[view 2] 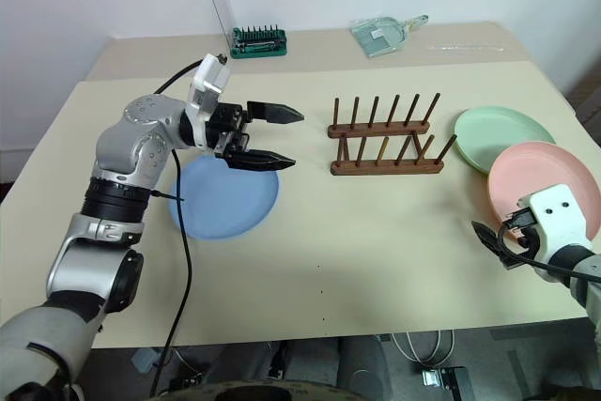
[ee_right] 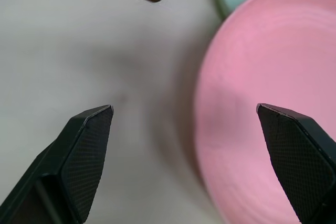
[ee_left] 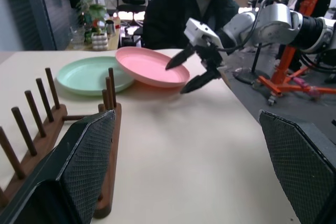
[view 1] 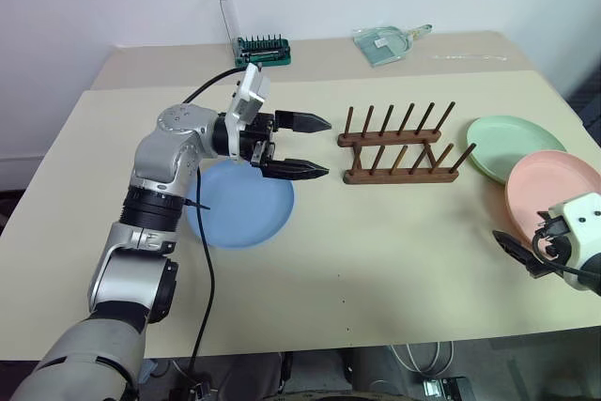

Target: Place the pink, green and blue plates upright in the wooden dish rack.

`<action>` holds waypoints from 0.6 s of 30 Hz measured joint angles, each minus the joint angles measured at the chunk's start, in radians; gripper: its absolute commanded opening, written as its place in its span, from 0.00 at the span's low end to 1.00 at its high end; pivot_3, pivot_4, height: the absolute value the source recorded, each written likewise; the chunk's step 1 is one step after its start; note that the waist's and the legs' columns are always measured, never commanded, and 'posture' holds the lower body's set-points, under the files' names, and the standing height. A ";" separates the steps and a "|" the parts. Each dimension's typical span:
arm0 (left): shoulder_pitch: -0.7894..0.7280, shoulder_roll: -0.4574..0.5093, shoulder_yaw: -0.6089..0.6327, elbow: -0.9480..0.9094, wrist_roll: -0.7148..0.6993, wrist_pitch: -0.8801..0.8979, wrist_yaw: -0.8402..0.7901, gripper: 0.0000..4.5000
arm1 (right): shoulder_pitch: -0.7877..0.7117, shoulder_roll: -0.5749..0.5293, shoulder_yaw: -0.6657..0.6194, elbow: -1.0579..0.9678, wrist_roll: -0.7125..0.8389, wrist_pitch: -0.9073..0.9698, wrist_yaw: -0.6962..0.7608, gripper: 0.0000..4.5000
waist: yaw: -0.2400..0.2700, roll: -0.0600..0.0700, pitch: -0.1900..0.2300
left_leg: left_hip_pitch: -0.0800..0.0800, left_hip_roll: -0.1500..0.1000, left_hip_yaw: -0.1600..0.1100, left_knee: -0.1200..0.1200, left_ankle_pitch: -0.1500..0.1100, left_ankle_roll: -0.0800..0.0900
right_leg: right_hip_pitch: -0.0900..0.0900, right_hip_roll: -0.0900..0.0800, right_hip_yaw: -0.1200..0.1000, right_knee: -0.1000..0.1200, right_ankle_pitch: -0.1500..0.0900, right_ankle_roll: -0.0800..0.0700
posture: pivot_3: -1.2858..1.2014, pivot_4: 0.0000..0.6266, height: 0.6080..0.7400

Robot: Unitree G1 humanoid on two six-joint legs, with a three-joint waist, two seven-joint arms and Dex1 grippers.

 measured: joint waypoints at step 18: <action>0.000 0.002 0.000 -0.002 -0.009 0.010 0.028 1.00 | -0.017 -0.010 0.010 0.033 -0.025 0.003 -0.009 0.01 | 0.000 0.000 0.000 | 0.000 0.000 0.000 0.000 0.000 0.000 | 0.000 0.000 0.000 0.000 0.000 0.000 | 0.52 0.24 1.00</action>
